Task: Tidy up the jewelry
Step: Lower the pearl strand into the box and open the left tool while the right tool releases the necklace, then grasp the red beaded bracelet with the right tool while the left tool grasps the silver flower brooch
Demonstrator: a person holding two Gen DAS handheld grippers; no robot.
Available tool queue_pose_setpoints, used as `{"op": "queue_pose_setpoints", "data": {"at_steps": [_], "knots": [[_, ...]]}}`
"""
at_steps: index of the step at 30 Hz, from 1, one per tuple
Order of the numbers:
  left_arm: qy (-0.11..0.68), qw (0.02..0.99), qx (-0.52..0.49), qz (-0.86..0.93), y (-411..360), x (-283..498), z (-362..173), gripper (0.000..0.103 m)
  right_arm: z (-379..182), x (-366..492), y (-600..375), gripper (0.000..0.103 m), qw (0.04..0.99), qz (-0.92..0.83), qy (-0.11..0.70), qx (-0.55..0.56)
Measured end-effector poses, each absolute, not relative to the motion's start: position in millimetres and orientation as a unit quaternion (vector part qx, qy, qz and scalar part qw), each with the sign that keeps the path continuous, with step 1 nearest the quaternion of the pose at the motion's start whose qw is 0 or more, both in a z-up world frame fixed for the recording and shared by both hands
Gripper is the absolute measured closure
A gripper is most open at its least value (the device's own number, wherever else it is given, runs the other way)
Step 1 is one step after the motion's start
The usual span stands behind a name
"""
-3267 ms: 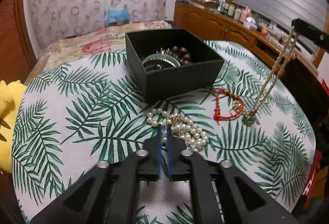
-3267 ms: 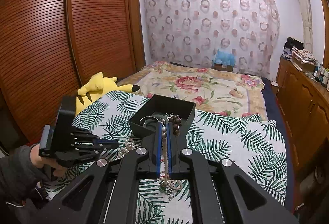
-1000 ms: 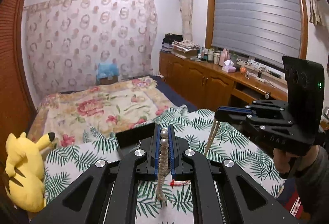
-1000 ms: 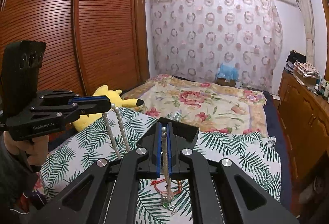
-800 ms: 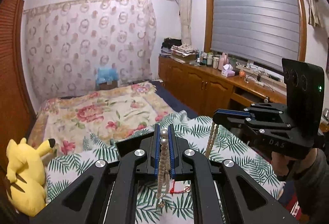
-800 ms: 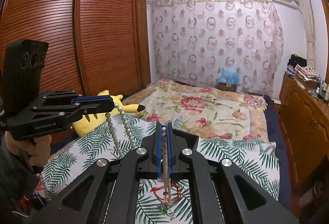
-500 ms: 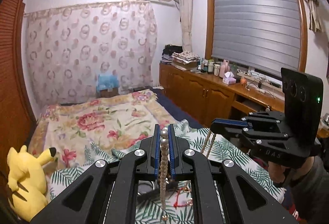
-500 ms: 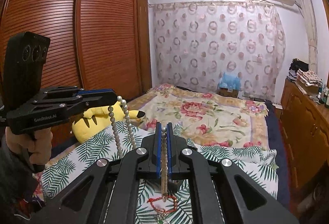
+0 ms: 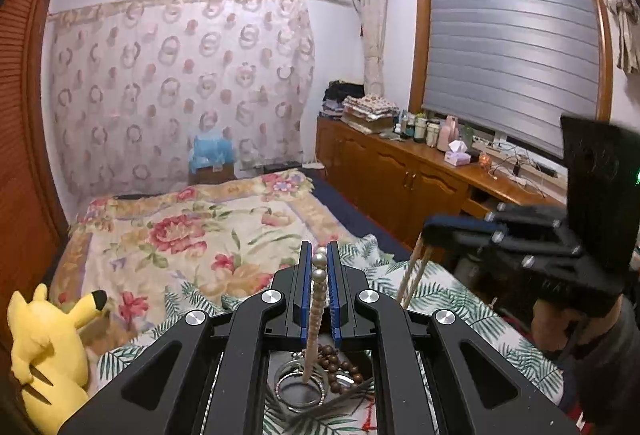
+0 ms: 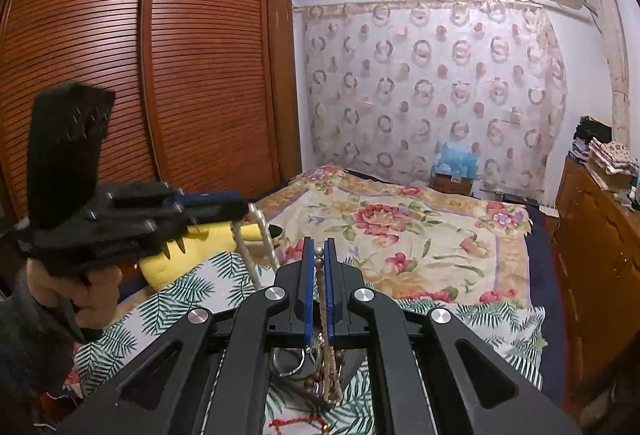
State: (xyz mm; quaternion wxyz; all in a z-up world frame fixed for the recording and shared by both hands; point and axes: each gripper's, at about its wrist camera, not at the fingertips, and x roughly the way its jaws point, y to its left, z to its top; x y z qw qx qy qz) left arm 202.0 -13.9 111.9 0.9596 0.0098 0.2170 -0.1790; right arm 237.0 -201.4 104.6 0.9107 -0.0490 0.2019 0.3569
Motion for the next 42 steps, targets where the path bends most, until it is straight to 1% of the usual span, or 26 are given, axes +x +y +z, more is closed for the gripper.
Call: {"op": "queue_pose_setpoints", "data": {"at_steps": [7, 14, 23, 31, 32, 34, 36, 37, 40, 42], "knots": [[0.253, 0.953, 0.007, -0.167, -3, 234, 77, 0.096, 102, 261, -188, 0.097, 0.906, 0.364, 0.208, -0.048], [0.294, 0.942, 0.007, -0.163, -1, 246, 35, 0.096, 60, 285, -175, 0.097, 0.896, 0.36, 0.254, -0.05], [0.323, 0.932, 0.01, -0.165, -5, 249, 9, 0.096, 9, 298, -165, 0.097, 0.879, 0.359, 0.31, -0.049], [0.328, 0.931, 0.022, -0.16, -9, 232, -2, 0.096, -12, 292, -163, 0.097, 0.872, 0.362, 0.326, -0.052], [0.329, 0.93, 0.023, -0.16, -9, 229, -4, 0.096, -13, 290, -163, 0.096, 0.872, 0.36, 0.326, -0.055], [0.335, 0.928, 0.023, -0.159, -7, 219, -12, 0.095, -14, 286, -167, 0.091, 0.874, 0.358, 0.325, -0.055], [0.342, 0.926, 0.023, -0.158, -6, 210, -20, 0.095, -16, 281, -170, 0.088, 0.874, 0.358, 0.324, -0.055], [0.345, 0.925, 0.022, -0.159, -7, 206, -23, 0.094, -17, 278, -172, 0.088, 0.875, 0.356, 0.322, -0.057], [0.354, 0.922, 0.018, -0.158, -6, 193, -35, 0.082, -21, 268, -181, 0.088, 0.879, 0.35, 0.319, -0.061], [0.359, 0.92, 0.017, -0.158, -6, 187, -40, 0.082, -24, 262, -186, 0.088, 0.877, 0.349, 0.324, -0.059]]}}
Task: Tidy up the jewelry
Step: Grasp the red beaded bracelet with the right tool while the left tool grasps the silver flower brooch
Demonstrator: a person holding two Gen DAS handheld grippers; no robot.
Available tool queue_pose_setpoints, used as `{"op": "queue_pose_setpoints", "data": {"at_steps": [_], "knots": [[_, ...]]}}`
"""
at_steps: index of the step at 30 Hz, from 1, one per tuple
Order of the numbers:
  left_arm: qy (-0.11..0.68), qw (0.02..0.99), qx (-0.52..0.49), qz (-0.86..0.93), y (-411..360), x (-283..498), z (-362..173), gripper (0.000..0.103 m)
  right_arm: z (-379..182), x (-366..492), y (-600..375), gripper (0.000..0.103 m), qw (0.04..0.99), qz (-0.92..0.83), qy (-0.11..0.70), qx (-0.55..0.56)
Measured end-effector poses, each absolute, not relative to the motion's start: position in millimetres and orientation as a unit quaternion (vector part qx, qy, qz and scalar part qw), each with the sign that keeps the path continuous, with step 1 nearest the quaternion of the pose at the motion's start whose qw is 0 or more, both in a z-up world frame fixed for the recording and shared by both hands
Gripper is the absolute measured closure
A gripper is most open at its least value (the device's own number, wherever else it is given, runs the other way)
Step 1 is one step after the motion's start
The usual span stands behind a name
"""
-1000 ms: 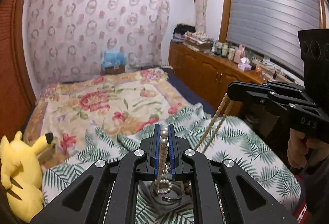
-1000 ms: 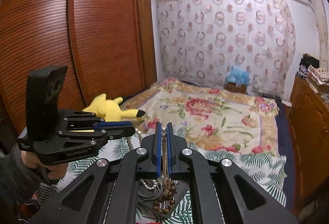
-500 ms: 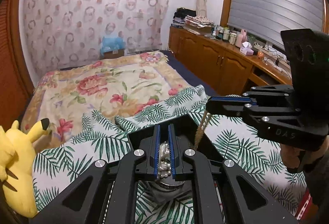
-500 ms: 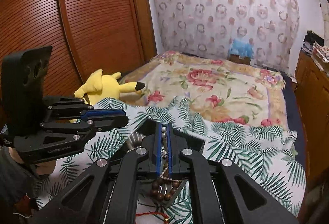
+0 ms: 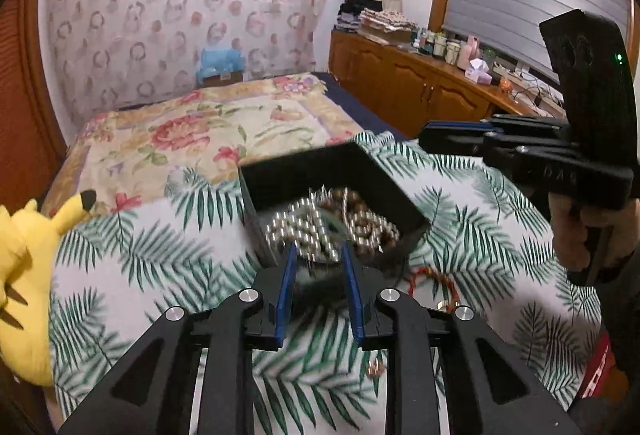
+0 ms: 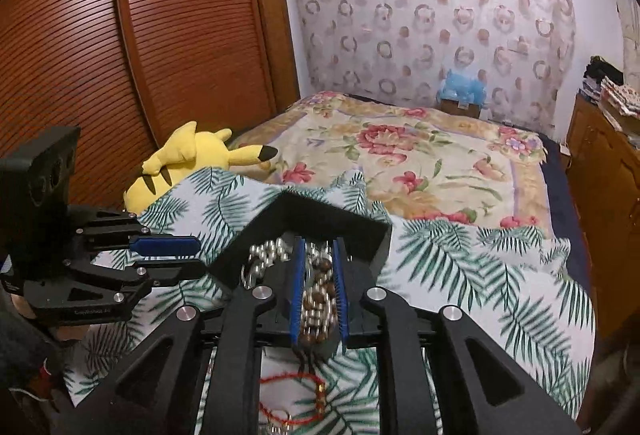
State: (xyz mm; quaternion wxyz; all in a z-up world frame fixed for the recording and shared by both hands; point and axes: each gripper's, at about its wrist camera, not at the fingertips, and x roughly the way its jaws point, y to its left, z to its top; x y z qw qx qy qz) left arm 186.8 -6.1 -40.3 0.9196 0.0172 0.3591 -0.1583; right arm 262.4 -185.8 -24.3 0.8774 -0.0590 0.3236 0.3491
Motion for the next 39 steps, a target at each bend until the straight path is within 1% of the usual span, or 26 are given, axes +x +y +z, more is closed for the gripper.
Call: {"op": "queue_pose_setpoints", "data": {"at_steps": [3, 5, 7, 14, 21, 23, 24, 26, 28, 34, 36, 37, 39], "knots": [[0.367, 0.916, 0.015, -0.159, -6, 180, -46, 0.081, -35, 251, -194, 0.088, 0.876, 0.344, 0.333, -0.064], [0.372, 0.914, 0.016, -0.161, -6, 174, -52, 0.075, -46, 242, -198, 0.088, 0.871, 0.342, 0.345, -0.069], [0.377, 0.912, 0.018, -0.162, -7, 171, -57, 0.073, -59, 235, -201, 0.088, 0.868, 0.337, 0.357, -0.075], [0.406, 0.898, 0.019, -0.172, -10, 166, -79, 0.072, -103, 220, -203, 0.088, 0.85, 0.326, 0.401, -0.101], [0.426, 0.886, 0.029, -0.179, -15, 160, -92, 0.07, -119, 218, -197, 0.088, 0.841, 0.325, 0.416, -0.119], [0.427, 0.885, 0.03, -0.184, -18, 156, -94, 0.062, -123, 217, -191, 0.088, 0.841, 0.318, 0.416, -0.138], [0.427, 0.884, 0.03, -0.186, -19, 155, -94, 0.062, -125, 218, -188, 0.088, 0.841, 0.314, 0.417, -0.145], [0.428, 0.883, 0.03, -0.19, -23, 153, -95, 0.061, -127, 217, -187, 0.088, 0.842, 0.311, 0.413, -0.151], [0.429, 0.882, 0.03, -0.192, -26, 153, -96, 0.062, -127, 218, -187, 0.095, 0.843, 0.309, 0.413, -0.149], [0.433, 0.878, 0.05, -0.195, -41, 152, -105, 0.062, -116, 214, -197, 0.095, 0.855, 0.306, 0.399, -0.128], [0.433, 0.879, 0.056, -0.192, -43, 153, -108, 0.063, -109, 212, -202, 0.095, 0.861, 0.304, 0.391, -0.118], [0.429, 0.881, 0.059, -0.188, -44, 152, -108, 0.066, -106, 211, -203, 0.095, 0.863, 0.303, 0.387, -0.115], [0.427, 0.883, 0.064, -0.184, -46, 152, -108, 0.077, -99, 209, -206, 0.095, 0.868, 0.301, 0.38, -0.11]]}}
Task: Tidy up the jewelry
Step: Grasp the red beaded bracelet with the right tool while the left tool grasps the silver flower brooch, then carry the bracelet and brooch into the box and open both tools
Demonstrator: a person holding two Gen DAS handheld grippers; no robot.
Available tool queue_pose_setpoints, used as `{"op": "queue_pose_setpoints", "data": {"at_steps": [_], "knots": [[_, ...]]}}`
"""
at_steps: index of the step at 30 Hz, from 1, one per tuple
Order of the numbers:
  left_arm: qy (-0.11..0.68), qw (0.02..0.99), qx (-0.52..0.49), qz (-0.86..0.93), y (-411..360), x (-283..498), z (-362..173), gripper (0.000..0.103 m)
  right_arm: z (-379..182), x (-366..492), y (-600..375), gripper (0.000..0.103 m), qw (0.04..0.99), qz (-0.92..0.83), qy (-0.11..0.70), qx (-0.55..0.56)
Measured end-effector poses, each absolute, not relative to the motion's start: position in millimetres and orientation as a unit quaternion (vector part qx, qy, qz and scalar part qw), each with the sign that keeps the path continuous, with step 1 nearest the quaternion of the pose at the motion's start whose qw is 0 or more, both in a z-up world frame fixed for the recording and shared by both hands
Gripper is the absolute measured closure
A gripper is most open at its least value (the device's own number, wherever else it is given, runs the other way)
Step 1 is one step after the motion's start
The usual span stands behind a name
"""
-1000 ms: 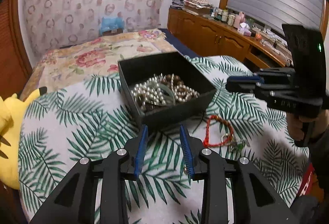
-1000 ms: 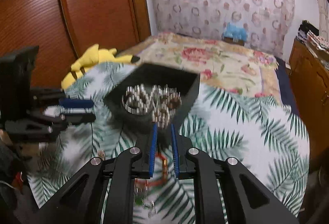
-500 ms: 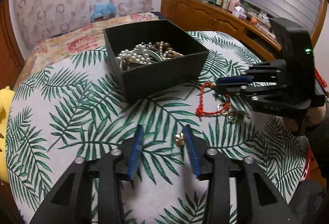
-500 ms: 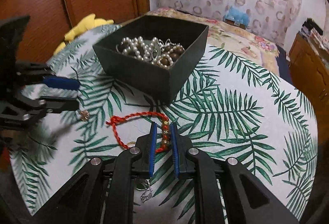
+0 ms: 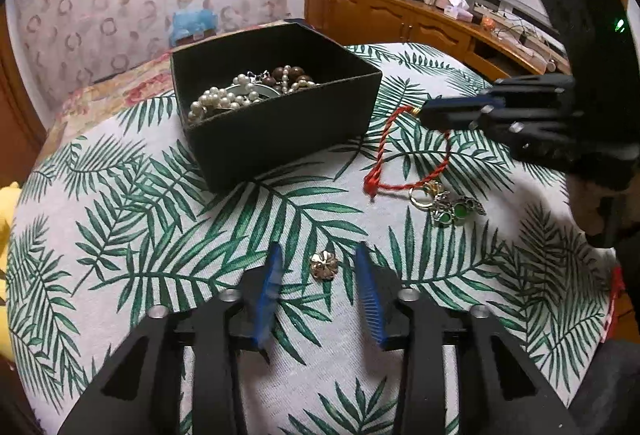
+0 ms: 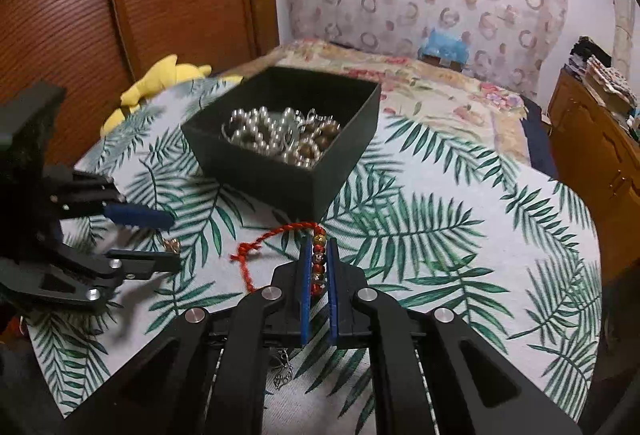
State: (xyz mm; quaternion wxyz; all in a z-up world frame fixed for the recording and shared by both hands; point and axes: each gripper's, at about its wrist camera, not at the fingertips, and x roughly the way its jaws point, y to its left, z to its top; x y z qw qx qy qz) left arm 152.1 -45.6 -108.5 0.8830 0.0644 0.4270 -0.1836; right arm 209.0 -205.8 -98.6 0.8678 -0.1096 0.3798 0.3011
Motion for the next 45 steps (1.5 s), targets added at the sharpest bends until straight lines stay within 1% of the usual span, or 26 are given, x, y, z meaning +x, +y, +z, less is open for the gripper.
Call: {"op": "queue_pose_setpoints", "data": {"at_steps": [1, 6, 16, 29, 36, 45], "knots": [[0.426, 0.884, 0.066, -0.181, -46, 152, -109, 0.089, -96, 209, -207, 0.095, 0.869, 0.3, 0.378, -0.108], [0.419, 0.886, 0.073, -0.185, -48, 150, -105, 0.089, -83, 207, -211, 0.095, 0.875, 0.298, 0.365, -0.106], [0.392, 0.902, 0.057, -0.172, -38, 158, -78, 0.089, -57, 208, -211, 0.095, 0.885, 0.308, 0.336, -0.097], [0.37, 0.915, 0.048, -0.153, -25, 174, -50, 0.089, -30, 236, -188, 0.095, 0.885, 0.336, 0.309, -0.093], [0.359, 0.921, 0.041, -0.145, -15, 189, -39, 0.089, -34, 266, -167, 0.095, 0.877, 0.353, 0.317, -0.082], [0.353, 0.924, 0.036, -0.143, -12, 220, -32, 0.089, -57, 284, -154, 0.094, 0.867, 0.359, 0.338, -0.071]]}}
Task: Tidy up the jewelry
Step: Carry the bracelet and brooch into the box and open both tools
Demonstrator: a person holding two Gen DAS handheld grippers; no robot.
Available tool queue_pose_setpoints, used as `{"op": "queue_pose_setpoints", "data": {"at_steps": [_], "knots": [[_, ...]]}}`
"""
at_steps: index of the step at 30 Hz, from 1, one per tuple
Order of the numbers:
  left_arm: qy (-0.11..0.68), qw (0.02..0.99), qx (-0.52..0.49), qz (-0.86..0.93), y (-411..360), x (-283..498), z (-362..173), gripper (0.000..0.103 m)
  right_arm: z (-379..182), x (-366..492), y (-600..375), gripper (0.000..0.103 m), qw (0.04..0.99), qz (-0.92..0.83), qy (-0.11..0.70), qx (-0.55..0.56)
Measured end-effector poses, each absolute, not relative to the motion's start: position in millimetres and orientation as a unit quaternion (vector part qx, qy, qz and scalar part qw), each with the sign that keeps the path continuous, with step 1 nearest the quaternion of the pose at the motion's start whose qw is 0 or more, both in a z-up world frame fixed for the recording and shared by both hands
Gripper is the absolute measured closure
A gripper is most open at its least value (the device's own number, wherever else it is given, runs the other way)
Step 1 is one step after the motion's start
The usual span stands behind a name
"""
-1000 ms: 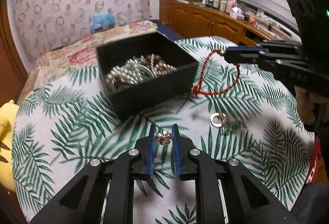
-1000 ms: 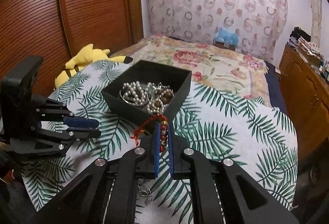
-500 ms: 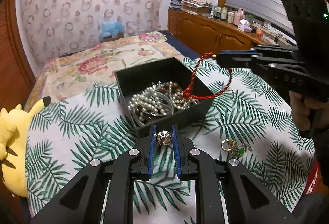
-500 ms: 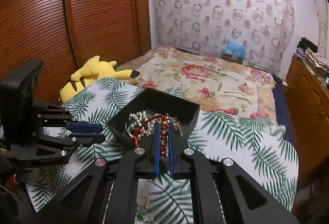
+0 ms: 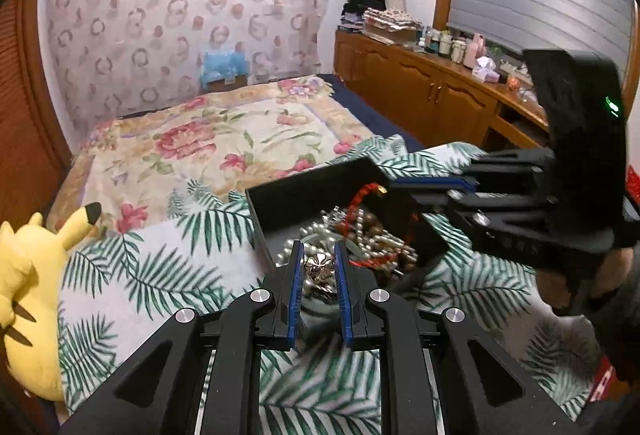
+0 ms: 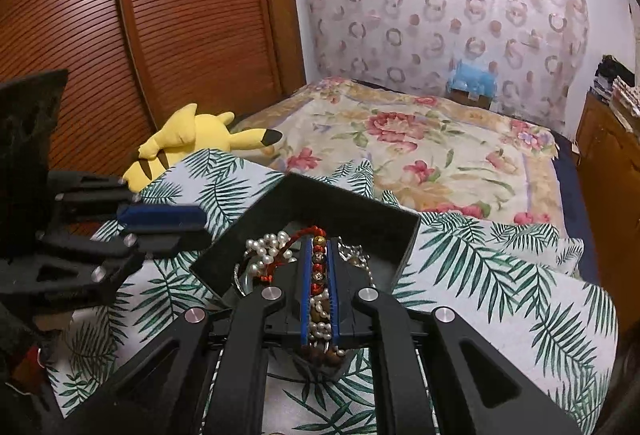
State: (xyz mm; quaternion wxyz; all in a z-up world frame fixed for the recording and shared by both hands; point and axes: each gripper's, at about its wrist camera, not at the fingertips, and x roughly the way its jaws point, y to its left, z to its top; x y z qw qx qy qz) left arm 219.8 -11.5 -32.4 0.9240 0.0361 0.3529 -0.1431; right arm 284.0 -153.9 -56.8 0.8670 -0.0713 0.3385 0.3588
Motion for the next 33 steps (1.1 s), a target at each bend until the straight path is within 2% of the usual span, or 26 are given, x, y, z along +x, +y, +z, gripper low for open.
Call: {"op": "queue_pose_setpoints", "data": {"at_steps": [3, 6, 25, 27, 29, 33], "knots": [[0.355, 0.923, 0.033, -0.144, -12, 228, -35, 0.089, -62, 284, -159, 0.094, 0.867, 0.354, 0.345, -0.066], [0.356, 0.923, 0.034, -0.141, -13, 237, -37, 0.089, -65, 282, -163, 0.087, 0.868, 0.348, 0.348, -0.067], [0.371, 0.92, 0.036, -0.122, -21, 277, -45, 0.088, -68, 261, -210, 0.087, 0.887, 0.304, 0.343, -0.044], [0.37, 0.92, 0.037, -0.123, -23, 274, -44, 0.084, -69, 258, -215, 0.087, 0.889, 0.299, 0.344, -0.044], [0.366, 0.922, 0.038, -0.122, -24, 269, -42, 0.068, -73, 251, -222, 0.087, 0.89, 0.295, 0.346, -0.043], [0.365, 0.922, 0.039, -0.123, -26, 260, -38, 0.065, -80, 238, -232, 0.087, 0.889, 0.285, 0.355, -0.045]]}}
